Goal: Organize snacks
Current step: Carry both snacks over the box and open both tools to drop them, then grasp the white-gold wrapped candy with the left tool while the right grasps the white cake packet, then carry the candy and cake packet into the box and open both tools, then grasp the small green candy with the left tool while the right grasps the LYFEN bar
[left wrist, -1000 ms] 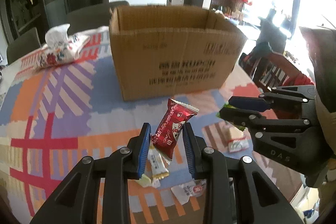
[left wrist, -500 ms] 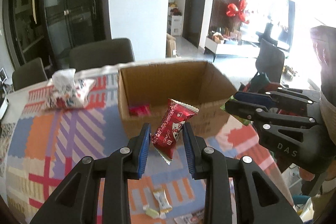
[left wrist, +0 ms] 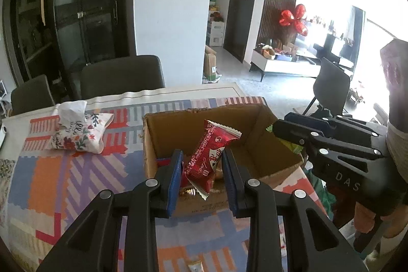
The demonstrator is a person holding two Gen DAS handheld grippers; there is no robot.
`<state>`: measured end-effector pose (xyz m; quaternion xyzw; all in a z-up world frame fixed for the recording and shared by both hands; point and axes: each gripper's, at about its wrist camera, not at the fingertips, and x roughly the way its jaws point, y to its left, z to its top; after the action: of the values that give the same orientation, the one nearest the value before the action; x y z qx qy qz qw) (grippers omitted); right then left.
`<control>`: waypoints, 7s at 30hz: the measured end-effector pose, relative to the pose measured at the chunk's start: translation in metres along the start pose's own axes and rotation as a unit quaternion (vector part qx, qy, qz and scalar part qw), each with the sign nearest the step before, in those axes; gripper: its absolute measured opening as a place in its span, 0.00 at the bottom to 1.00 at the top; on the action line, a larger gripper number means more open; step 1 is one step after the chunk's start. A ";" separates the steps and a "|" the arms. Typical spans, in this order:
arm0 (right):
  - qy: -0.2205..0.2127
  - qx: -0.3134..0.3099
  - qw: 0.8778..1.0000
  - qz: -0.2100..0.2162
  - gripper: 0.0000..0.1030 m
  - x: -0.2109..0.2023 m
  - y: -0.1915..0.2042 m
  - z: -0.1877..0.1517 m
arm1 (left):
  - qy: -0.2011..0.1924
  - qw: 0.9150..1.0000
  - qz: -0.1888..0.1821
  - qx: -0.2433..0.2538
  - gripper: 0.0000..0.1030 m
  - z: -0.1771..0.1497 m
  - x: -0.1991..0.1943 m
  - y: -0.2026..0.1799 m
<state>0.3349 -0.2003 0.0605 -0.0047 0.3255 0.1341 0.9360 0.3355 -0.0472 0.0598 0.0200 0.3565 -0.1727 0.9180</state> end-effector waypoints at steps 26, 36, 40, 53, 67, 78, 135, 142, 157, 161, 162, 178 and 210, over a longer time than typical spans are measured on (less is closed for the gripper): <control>0.038 -0.011 0.997 -0.067 0.67 -0.007 0.012 -0.038 | 0.028 0.996 0.080 -0.013 0.63 -0.044 -0.017 0.013; 0.111 0.014 0.991 -0.078 0.67 -0.007 0.021 -0.083 | 0.064 0.996 0.067 -0.020 0.63 -0.094 -0.023 0.012; 0.159 0.035 0.983 -0.081 0.67 0.003 0.015 -0.104 | 0.094 0.993 0.063 -0.018 0.63 -0.113 -0.011 0.010; 0.270 0.069 0.954 -0.108 0.67 0.034 -0.007 -0.160 | 0.215 0.975 0.048 -0.024 0.47 -0.164 0.047 0.007; 0.314 0.105 0.938 -0.104 0.56 0.053 -0.020 -0.188 | 0.269 0.961 0.042 -0.047 0.35 -0.183 0.082 0.008; 0.323 0.122 0.934 -0.092 0.46 0.060 -0.022 -0.196 | 0.274 0.959 0.050 -0.046 0.29 -0.186 0.086 0.007; 0.010 0.031 0.998 -0.063 0.34 -0.050 0.008 -0.038 | 0.011 1.000 0.023 -0.003 0.21 -0.033 -0.038 -0.011; -0.001 0.023 0.998 -0.058 0.34 -0.038 0.006 -0.024 | -0.002 1.000 0.009 0.000 0.21 -0.016 -0.026 -0.007; 0.010 0.017 0.999 -0.050 0.34 -0.001 -0.004 -0.014 | 0.005 1.000 0.023 -0.008 0.21 0.005 0.016 0.004; 0.012 0.022 0.998 -0.051 0.34 0.006 -0.007 -0.012 | 0.018 0.999 0.025 -0.013 0.22 0.009 0.027 0.004; 0.013 0.022 0.998 -0.052 0.34 0.008 -0.007 -0.012 | 0.021 0.999 0.028 -0.014 0.25 0.010 0.029 0.003; 0.004 -0.002 0.999 -0.041 0.48 -0.034 0.020 -0.048 | 0.002 0.997 0.071 0.007 0.47 -0.039 -0.037 -0.005; 0.225 -0.145 0.962 0.052 0.48 0.001 0.102 -0.201 | 0.127 0.987 0.094 -0.011 0.47 -0.204 -0.019 0.008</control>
<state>0.1879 -0.1211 -0.0908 -0.1532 0.5051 0.2234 0.8195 0.1925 -0.0015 -0.0802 0.0652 0.4687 -0.0778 0.8775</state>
